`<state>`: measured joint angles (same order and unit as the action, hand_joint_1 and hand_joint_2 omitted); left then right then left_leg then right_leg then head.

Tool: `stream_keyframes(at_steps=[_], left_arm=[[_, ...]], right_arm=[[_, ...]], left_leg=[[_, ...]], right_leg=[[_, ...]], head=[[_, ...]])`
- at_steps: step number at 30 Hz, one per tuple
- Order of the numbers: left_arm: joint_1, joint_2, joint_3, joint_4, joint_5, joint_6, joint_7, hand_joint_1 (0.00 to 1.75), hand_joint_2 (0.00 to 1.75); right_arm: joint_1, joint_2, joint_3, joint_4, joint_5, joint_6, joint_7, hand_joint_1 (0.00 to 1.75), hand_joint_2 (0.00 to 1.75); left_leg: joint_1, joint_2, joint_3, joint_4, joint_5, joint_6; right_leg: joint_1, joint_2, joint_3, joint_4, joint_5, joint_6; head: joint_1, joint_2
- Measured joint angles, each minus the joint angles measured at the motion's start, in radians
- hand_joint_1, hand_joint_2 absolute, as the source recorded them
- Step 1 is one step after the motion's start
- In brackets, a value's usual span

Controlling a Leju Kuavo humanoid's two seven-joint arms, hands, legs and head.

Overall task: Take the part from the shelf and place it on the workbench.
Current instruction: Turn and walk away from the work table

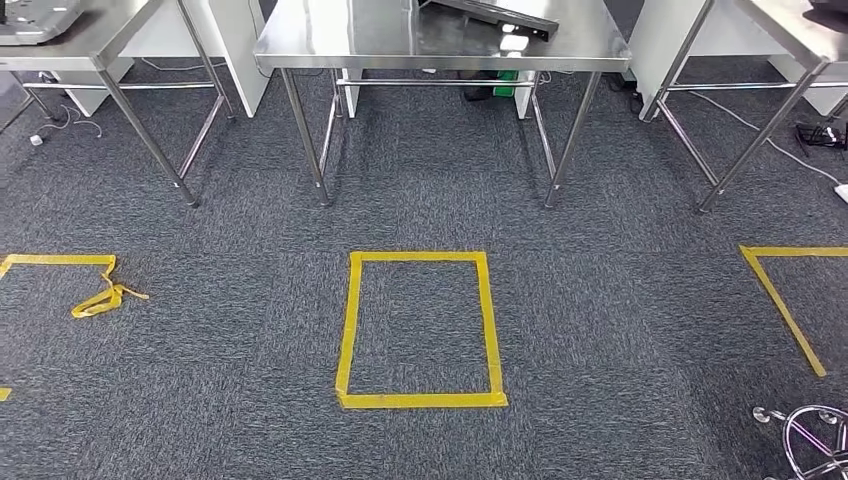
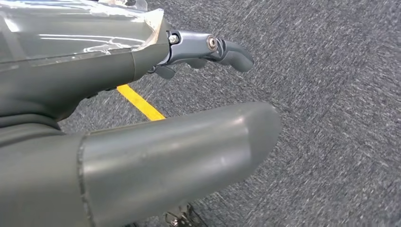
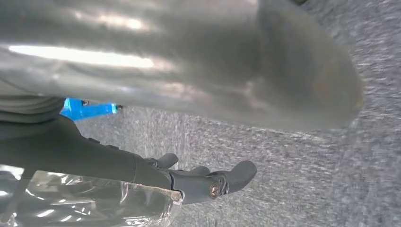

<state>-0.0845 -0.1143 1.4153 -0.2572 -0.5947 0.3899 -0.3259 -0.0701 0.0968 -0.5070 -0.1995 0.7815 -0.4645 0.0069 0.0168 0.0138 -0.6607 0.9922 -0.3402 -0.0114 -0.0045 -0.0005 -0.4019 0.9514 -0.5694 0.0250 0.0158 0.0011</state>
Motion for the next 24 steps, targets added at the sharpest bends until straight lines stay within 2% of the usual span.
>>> stream_keyframes(at_steps=[1,2,3,4,5,6,7,8,9,10,11,12,13,15,16,17,19,21,22,23,24], left_arm=[[0.001,0.001,0.000,0.000,0.000,0.000,0.000,0.00,0.00],[0.002,0.001,-0.001,0.001,0.000,0.000,0.000,0.00,0.00],[0.003,0.001,-0.001,0.001,-0.001,0.000,0.000,0.00,0.00],[0.004,0.001,-0.001,0.002,-0.001,0.000,0.000,0.00,0.00],[0.004,0.002,-0.001,0.003,-0.001,0.000,0.000,0.00,0.00],[0.004,0.002,-0.001,0.003,-0.001,0.000,0.000,0.00,0.00],[0.004,0.002,-0.001,0.003,-0.001,0.000,0.000,0.00,0.00],[0.004,0.003,-0.001,0.003,-0.001,0.000,0.000,0.00,0.00],[0.004,0.003,-0.001,0.003,-0.001,0.000,0.000,0.00,0.00],[0.003,0.004,-0.001,0.003,-0.001,0.000,0.000,0.00,0.00],[0.003,0.005,-0.001,0.003,-0.001,0.000,-0.001,0.00,0.00],[0.002,0.007,-0.001,0.003,-0.001,0.000,-0.002,0.00,0.00],[0.001,0.007,-0.002,0.003,0.000,0.000,-0.003,0.00,0.00],[0.001,0.006,-0.002,0.004,0.002,0.001,-0.007,0.00,0.00],[0.002,0.006,-0.002,0.004,0.004,0.001,-0.009,0.00,0.00],[0.002,0.005,-0.002,0.004,0.006,0.001,-0.011,0.00,0.00],[0.003,0.004,-0.002,0.005,0.015,-0.007,-0.021,0.00,0.00],[-0.001,0.004,0.000,0.005,0.043,-0.037,-0.046,0.00,0.00],[-0.008,0.004,0.002,0.005,0.057,-0.050,-0.058,0.00,0.00],[-0.020,0.005,0.004,0.005,0.066,-0.056,-0.063,0.00,0.00],[-0.033,0.006,0.005,0.005,0.069,-0.054,-0.061,0.00,0.00]], right_arm=[[0.002,0.000,-0.001,0.000,-0.002,-0.001,-0.001,0.00,0.00],[0.004,0.000,-0.001,0.001,-0.003,-0.002,-0.002,0.00,0.00],[0.004,0.000,-0.002,0.001,-0.003,-0.003,-0.003,0.00,0.00],[0.005,0.000,-0.002,0.001,-0.003,-0.004,-0.003,0.00,0.00],[0.005,0.000,-0.002,0.002,-0.003,-0.004,-0.004,0.00,0.00],[0.005,0.000,-0.002,0.002,-0.003,-0.004,-0.004,0.00,0.00],[0.006,0.000,-0.002,0.002,-0.003,-0.004,-0.004,0.00,0.00],[0.006,0.000,-0.002,0.002,-0.003,-0.005,-0.004,0.00,0.00],[0.006,0.000,-0.002,0.002,-0.003,-0.005,-0.004,0.00,0.00],[0.006,0.001,-0.002,0.002,-0.003,-0.005,-0.004,0.00,0.00],[0.006,0.002,-0.002,0.002,-0.003,-0.005,-0.004,0.00,0.00],[0.007,0.003,-0.002,0.002,-0.003,-0.006,-0.005,0.00,0.00],[0.006,0.004,-0.002,0.002,-0.003,-0.007,-0.006,0.00,0.00],[0.006,0.003,-0.002,0.002,-0.002,-0.010,-0.011,0.00,0.00],[0.006,0.003,-0.002,0.002,-0.001,-0.011,-0.013,0.00,0.00],[0.006,0.002,-0.002,0.002,-0.001,-0.012,-0.016,0.00,0.00],[0.008,0.001,-0.002,0.002,0.006,-0.012,-0.020,0.00,0.00],[0.007,0.000,0.000,0.002,0.026,-0.010,-0.014,0.00,0.00],[0.006,0.000,0.002,0.002,0.036,-0.008,-0.006,0.00,0.00],[0.003,0.000,0.006,0.002,0.042,-0.007,0.003,0.00,0.00],[0.000,0.000,0.009,0.002,0.043,-0.006,0.010,0.00,0.00]], left_leg=[[0.003,-0.001,-0.004,0.006,-0.013,-0.005],[0.004,-0.003,-0.010,0.031,-0.051,-0.008],[0.006,-0.005,-0.021,0.074,-0.105,-0.010],[0.006,-0.006,-0.032,0.136,-0.165,-0.012],[0.005,-0.008,-0.043,0.206,-0.211,-0.013],[0.005,-0.009,-0.046,0.262,-0.230,-0.012],[0.005,-0.010,-0.038,0.294,-0.225,-0.010],[0.004,-0.011,-0.012,0.289,-0.202,-0.006],[0.002,-0.012,0.029,0.250,-0.177,0.002],[-0.001,-0.013,0.083,0.186,-0.166,0.012],[-0.004,-0.013,0.135,0.115,-0.168,0.022],[-0.008,-0.012,0.173,0.056,-0.178,0.029],[-0.012,-0.011,0.195,0.017,-0.192,0.036],[-0.015,-0.008,0.192,-0.011,-0.189,0.045],[-0.013,-0.007,0.186,-0.019,-0.180,0.051],[-0.010,-0.006,0.178,-0.025,-0.168,0.057],[-0.007,-0.004,0.159,-0.029,-0.148,0.061],[-0.006,-0.001,0.135,-0.028,-0.129,0.057],[-0.004,0.000,0.125,-0.027,-0.121,0.054],[-0.001,-0.001,0.114,-0.025,-0.113,0.048],[0.003,-0.001,0.106,-0.023,-0.107,0.043]], right_leg=[[-0.001,-0.002,-0.008,0.001,0.009,-0.011],[-0.003,-0.005,-0.018,0.001,0.021,-0.023],[-0.002,-0.007,-0.029,0.001,0.033,-0.033],[0.002,-0.009,-0.043,0.001,0.045,-0.040],[0.006,-0.010,-0.058,0.003,0.058,-0.045],[0.011,-0.011,-0.074,0.005,0.069,-0.047],[0.015,-0.012,-0.089,0.008,0.080,-0.048],[0.019,-0.013,-0.104,0.013,0.090,-0.047],[0.022,-0.013,-0.118,0.019,0.098,-0.046],[0.023,-0.012,-0.131,0.026,0.105,-0.045],[0.026,-0.012,-0.142,0.032,0.111,-0.042],[0.028,-0.013,-0.150,0.036,0.116,-0.038],[0.029,-0.014,-0.157,0.039,0.122,-0.033],[0.029,-0.017,-0.168,0.041,0.134,-0.022],[0.027,-0.015,-0.177,0.048,0.132,-0.017],[0.025,-0.012,-0.189,0.068,0.119,-0.014],[0.015,-0.005,-0.231,0.168,0.054,-0.010],[0.001,-0.003,-0.269,0.291,-0.011,-0.001],[-0.006,-0.003,-0.267,0.316,-0.023,0.009],[-0.013,-0.003,-0.244,0.299,-0.020,0.023],[-0.018,-0.004,-0.207,0.252,-0.007,0.037]], head=[[-0.001,0.000],[-0.002,0.000],[-0.004,0.000],[-0.006,0.000],[-0.008,0.000],[-0.009,0.000],[-0.009,0.000],[-0.009,0.000],[-0.009,0.000],[-0.009,0.000],[-0.009,0.000],[-0.008,0.000],[-0.009,0.000],[-0.009,0.000],[-0.008,0.000],[-0.005,0.000],[0.000,0.000],[0.002,0.000],[0.002,0.000],[0.002,0.000],[0.002,0.000]])
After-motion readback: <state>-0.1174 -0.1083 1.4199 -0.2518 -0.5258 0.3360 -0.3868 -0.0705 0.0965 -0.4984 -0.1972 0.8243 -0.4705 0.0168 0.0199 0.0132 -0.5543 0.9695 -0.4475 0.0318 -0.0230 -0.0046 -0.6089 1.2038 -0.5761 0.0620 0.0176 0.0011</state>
